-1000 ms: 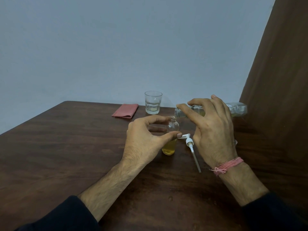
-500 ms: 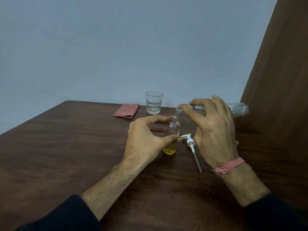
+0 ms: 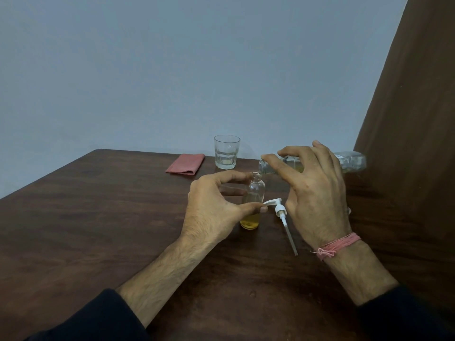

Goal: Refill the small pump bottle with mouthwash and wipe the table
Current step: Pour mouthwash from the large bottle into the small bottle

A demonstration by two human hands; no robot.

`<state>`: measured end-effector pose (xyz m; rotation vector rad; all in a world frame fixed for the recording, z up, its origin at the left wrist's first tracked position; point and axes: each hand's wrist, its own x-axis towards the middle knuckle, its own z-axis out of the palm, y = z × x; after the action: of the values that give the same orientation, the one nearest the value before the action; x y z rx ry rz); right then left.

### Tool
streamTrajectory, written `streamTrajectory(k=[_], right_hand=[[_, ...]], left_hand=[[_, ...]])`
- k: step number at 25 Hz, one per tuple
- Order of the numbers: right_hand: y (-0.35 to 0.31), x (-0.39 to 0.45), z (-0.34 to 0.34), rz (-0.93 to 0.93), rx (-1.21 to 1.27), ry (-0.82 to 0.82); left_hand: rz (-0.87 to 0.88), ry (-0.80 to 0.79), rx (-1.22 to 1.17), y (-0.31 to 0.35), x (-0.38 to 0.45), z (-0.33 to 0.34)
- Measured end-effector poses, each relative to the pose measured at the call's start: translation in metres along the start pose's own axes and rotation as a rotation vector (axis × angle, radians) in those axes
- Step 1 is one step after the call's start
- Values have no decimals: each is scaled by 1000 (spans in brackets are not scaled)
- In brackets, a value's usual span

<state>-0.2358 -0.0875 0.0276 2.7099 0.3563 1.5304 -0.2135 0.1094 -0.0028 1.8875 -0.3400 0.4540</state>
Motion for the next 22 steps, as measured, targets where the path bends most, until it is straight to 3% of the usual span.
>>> streamTrajectory(k=[22], right_hand=[[1,0,3,-5,-6,17]], left_hand=[[8,-3,-2,1,-1,-1]])
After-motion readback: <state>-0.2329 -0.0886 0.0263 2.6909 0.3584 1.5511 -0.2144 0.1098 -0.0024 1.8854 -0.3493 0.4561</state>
